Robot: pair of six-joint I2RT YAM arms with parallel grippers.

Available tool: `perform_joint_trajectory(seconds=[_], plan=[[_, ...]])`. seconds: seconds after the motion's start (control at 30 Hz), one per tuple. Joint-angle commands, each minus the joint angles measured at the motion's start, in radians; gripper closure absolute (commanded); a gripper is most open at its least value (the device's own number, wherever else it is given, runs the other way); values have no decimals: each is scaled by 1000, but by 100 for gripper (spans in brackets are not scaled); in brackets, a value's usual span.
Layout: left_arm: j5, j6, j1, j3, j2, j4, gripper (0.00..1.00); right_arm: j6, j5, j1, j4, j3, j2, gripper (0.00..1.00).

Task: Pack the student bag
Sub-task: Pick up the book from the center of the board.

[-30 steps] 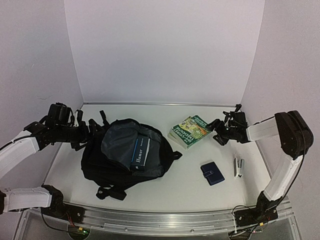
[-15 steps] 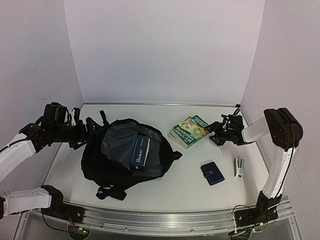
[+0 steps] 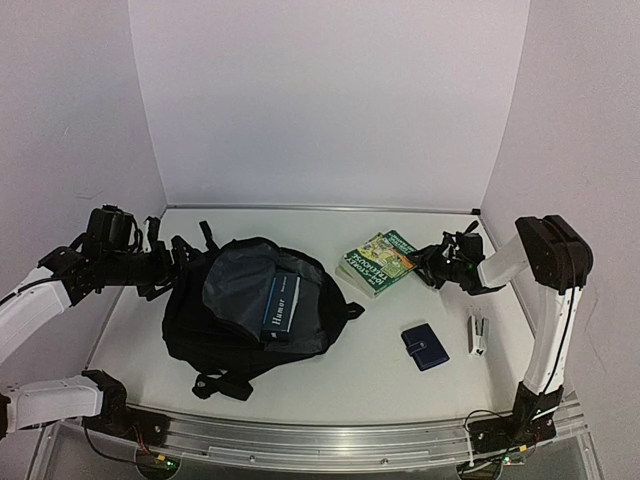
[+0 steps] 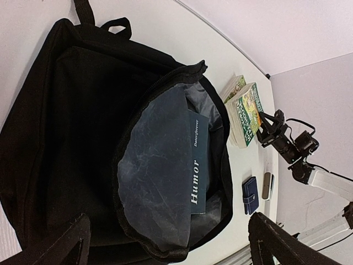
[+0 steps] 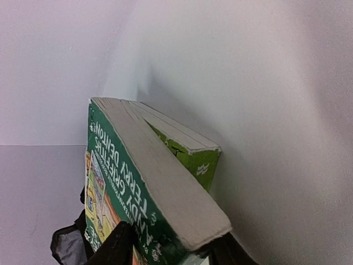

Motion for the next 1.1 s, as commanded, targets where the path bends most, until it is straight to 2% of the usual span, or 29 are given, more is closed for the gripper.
perform_joint_trajectory(seconds=[0.0, 0.17, 0.43, 0.57, 0.67, 0.83, 1.07], plan=[[-18, 9, 6, 37, -18, -5, 0, 27, -13, -7, 99, -1, -14, 63], [-10, 13, 7, 37, -12, 4, 0, 66, -12, -8, 170, -42, -85, 79], [34, 59, 6, 68, 19, 39, 0, 123, -26, -8, 230, -71, -210, 85], [88, 88, 6, 94, 48, 93, 1, 139, -42, -8, 236, -80, -272, 93], [142, 70, 6, 88, 65, 193, 2, 160, -45, -5, 244, -99, -342, 100], [213, -49, -18, 44, 118, 457, 4, 201, -35, 15, 249, -125, -477, 100], [114, -102, -234, 111, 286, 725, 4, 210, 58, 101, 192, -136, -677, 100]])
